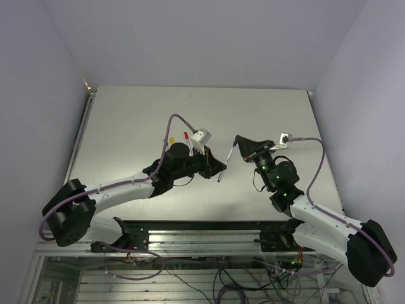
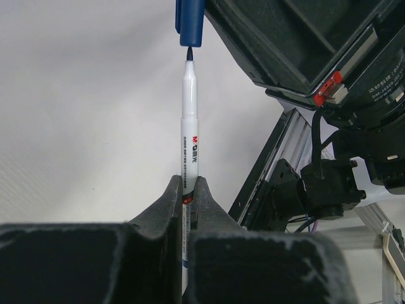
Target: Insert the pens into the pen caps
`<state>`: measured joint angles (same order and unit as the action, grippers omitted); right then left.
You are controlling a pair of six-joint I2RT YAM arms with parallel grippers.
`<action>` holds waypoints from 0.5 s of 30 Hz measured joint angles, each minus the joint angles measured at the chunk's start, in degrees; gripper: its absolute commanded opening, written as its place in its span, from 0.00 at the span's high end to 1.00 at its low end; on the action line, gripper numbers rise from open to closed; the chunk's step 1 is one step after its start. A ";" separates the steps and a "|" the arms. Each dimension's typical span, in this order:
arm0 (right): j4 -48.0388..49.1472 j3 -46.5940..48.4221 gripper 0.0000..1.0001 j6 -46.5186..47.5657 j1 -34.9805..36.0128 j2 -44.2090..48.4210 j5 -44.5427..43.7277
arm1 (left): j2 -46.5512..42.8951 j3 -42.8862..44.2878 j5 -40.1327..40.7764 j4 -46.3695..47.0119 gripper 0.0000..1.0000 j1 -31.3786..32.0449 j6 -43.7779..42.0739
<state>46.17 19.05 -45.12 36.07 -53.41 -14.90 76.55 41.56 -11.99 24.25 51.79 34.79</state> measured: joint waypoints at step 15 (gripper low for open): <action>-3.43 0.00 1.00 -1.60 0.00 0.50 5.22 | -0.02 -0.57 1.22 1.31 0.93 0.00 0.59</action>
<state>42.74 19.05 -46.72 36.07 -52.90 -9.67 76.53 40.99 -10.76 25.56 51.79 35.38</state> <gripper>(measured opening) 0.129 0.096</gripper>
